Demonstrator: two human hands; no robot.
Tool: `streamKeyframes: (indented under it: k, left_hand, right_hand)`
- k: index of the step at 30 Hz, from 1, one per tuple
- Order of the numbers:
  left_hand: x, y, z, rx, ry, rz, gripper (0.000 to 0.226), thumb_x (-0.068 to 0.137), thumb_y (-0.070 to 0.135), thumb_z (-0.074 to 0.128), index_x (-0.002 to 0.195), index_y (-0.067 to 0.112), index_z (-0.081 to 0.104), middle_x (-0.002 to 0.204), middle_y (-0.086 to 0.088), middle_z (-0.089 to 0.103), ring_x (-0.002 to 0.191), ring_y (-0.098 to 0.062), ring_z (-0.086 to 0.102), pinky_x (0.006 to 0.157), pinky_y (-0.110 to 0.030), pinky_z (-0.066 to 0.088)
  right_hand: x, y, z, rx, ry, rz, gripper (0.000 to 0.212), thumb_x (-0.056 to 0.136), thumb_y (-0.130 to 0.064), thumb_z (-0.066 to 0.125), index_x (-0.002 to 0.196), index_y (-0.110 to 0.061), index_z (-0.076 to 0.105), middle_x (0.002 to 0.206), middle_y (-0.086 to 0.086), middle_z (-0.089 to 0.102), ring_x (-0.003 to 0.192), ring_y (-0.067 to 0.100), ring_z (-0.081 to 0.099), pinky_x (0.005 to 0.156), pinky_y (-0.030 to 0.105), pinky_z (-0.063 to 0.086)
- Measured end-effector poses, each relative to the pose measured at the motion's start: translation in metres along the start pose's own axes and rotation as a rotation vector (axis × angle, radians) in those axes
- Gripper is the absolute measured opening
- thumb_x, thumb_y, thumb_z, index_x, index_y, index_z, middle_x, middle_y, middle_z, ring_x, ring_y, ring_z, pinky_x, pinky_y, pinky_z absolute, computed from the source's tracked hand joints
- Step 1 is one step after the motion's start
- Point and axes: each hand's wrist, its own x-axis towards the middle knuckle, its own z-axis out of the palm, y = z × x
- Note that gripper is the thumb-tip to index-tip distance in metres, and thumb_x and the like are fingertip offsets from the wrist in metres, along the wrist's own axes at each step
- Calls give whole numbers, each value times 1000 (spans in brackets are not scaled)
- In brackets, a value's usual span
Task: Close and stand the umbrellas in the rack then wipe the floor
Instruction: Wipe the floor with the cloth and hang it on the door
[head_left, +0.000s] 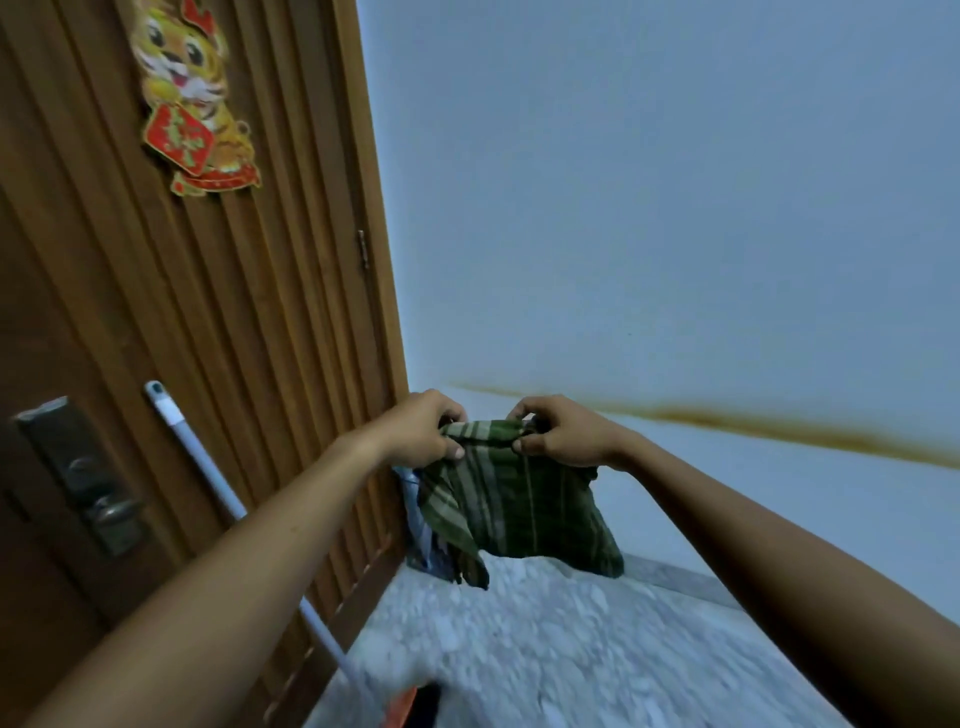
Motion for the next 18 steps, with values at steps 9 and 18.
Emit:
streamKeyframes:
  k: [9,18]
  left_hand:
    - [77,35,82,33,-179,46,31,78,13,79,59,24,56,66,3,58,68,-16,54,60,-28,39]
    - [152,-40,178,-88,-383,-4,21,72,-2,52,60,15,49,62,-5,47,63,-22,46,56,-32,32]
  right_hand:
    - [-20,119,-16,-267,-83,147,18,99,-14,53,92,-25,65,78,-9,60,80,20,57,69,28,39]
    - [30,210,31,-222,-187,388,40,78,8,45,88,-24,67,87,2,66,86,24,62,72,33,51]
